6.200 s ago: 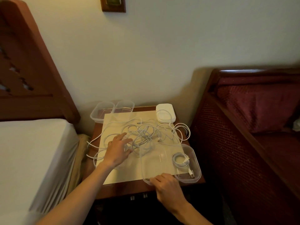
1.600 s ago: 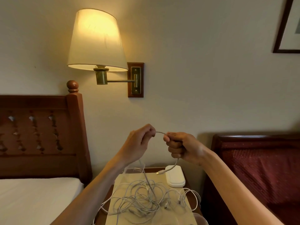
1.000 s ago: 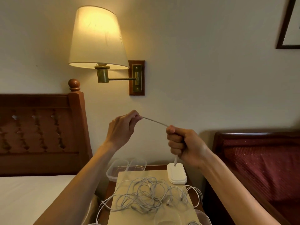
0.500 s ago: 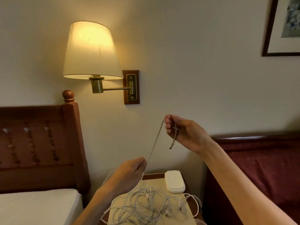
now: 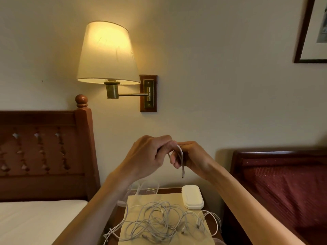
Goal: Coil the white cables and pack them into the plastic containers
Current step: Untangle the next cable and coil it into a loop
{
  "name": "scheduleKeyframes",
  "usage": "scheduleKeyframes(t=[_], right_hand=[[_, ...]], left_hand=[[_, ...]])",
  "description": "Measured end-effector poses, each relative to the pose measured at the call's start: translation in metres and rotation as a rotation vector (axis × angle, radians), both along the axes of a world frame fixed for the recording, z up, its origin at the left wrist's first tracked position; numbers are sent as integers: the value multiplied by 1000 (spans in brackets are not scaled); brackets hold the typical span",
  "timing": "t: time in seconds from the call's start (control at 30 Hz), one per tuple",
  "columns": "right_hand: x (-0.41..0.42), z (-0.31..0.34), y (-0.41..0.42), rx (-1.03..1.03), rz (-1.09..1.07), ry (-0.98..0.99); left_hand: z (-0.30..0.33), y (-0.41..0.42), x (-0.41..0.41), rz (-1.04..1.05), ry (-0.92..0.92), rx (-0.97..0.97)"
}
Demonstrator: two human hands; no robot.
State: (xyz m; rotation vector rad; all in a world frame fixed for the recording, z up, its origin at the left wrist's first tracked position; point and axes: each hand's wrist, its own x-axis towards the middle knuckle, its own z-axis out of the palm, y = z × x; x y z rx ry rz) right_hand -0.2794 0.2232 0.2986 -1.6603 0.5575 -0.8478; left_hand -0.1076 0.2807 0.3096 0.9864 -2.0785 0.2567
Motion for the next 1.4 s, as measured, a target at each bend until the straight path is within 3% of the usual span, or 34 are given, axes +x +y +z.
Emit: scheduleKeyframes(t=[0.17, 0.43, 0.63, 0.9, 1.2, 1.4], right_hand=[[6, -8, 9, 179, 133, -223], [-2, -9, 7, 325, 344, -286], [-9, -2, 8, 306, 258, -265], [-2, -3, 12, 462, 261, -310], [-7, 2, 16, 574, 230, -446], [-28, 5, -1, 468, 28, -481]], left_hand=[[-13, -17, 10, 120, 137, -117], [-17, -27, 6, 29, 270, 39], [-21, -32, 19, -69, 354, 234], [-28, -37, 26, -124, 401, 230], [-78, -48, 17, -48, 475, 340], [-132, -49, 24, 67, 461, 397]])
